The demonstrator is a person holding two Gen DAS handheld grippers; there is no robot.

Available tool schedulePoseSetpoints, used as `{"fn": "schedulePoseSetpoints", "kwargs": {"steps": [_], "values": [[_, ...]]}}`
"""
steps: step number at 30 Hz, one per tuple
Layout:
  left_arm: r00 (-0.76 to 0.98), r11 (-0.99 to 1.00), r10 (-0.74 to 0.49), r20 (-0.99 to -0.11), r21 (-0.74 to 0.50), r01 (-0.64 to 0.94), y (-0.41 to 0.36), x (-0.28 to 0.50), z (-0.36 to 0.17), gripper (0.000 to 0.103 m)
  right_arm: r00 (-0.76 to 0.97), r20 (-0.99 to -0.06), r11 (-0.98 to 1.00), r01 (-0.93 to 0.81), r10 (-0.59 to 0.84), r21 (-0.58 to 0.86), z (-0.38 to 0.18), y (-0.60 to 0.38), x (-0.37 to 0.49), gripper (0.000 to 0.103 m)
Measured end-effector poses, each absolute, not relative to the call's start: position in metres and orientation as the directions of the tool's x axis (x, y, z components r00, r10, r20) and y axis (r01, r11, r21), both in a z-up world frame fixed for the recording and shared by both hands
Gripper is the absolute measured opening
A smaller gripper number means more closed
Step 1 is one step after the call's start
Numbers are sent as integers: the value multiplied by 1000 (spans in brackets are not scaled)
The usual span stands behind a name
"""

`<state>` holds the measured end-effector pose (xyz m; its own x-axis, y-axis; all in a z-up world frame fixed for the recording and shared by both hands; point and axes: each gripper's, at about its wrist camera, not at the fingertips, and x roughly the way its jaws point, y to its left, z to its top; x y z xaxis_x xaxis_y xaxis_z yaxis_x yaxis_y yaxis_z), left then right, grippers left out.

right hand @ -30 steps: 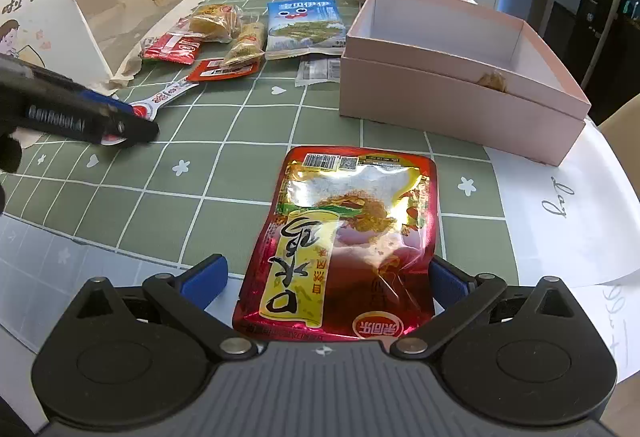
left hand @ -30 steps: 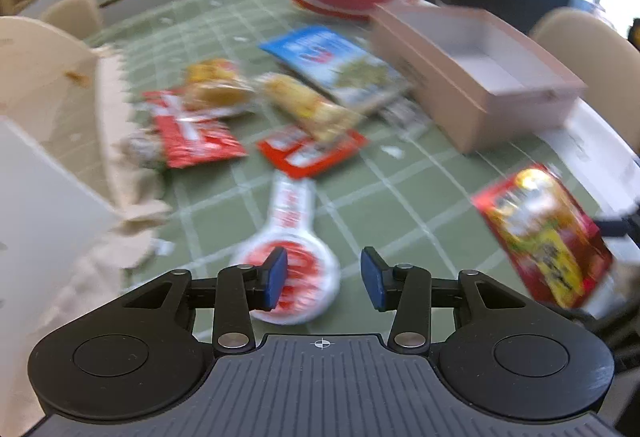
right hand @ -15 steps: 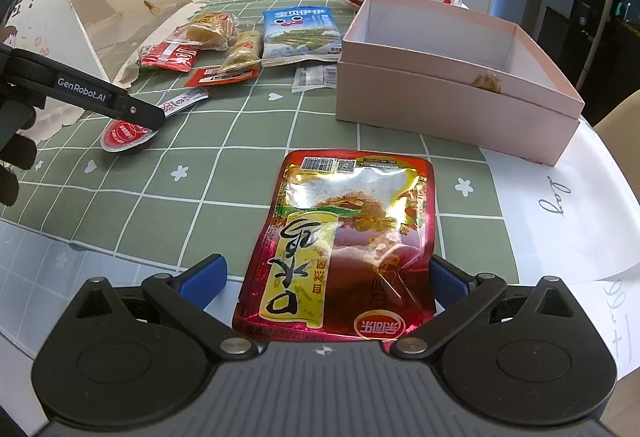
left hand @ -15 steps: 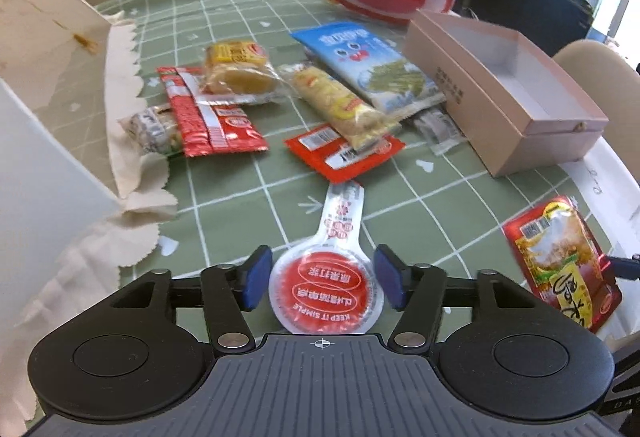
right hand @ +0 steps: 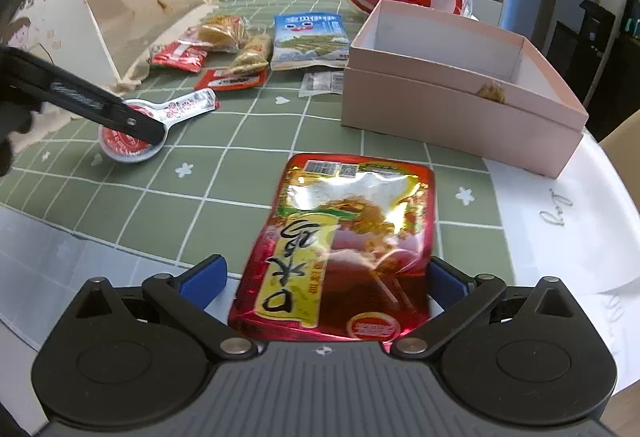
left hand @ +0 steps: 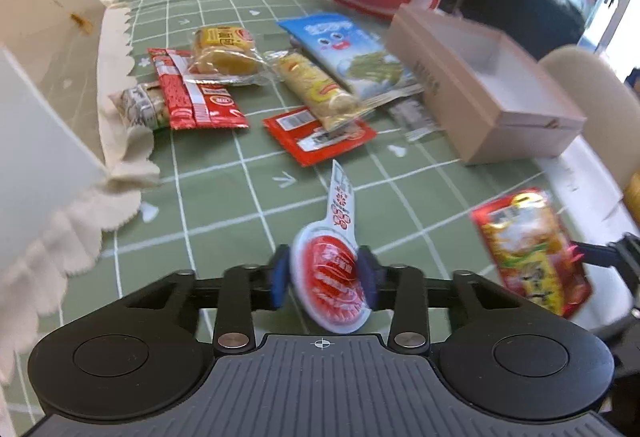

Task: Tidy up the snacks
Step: 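Lift the candy with the left gripper while the right lifts the snack bag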

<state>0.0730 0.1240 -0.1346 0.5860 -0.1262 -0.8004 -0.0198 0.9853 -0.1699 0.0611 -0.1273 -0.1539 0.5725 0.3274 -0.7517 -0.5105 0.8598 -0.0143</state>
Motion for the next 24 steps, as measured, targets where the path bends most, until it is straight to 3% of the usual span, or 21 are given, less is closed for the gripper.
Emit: {"fn": "schedulePoseSetpoints", "kwargs": {"steps": [1,5,8,11,16,20,24], "values": [[587,982,-128,-799,-186,-40,123,68,-133,28,590,-745,869,-493,311,-27,-151,-128,62,102],[576,974,-123,-808,-210,-87,116,50,-132,27,657,-697,906,-422,286,-25,-142,-136,69,102],[569,978,-125,-813,-198,-69,106,41,-130,27,616,-737,916,-402,279,10,-148,-136,83,102],[566,986,-107,-817,-159,-44,93,31,-128,27,564,-768,910,-410,304,59,-154,-131,88,102],[589,997,-18,-808,-61,-53,73,20,-127,28,586,-753,882,-470,299,-15,-158,-114,76,102],[598,996,23,-801,-34,-84,67,23,-129,29,579,-749,877,-481,322,6,-157,-117,76,102],[581,987,3,-814,-89,-130,73,28,-128,28,571,-749,870,-494,336,14,-153,-119,76,84]]}}
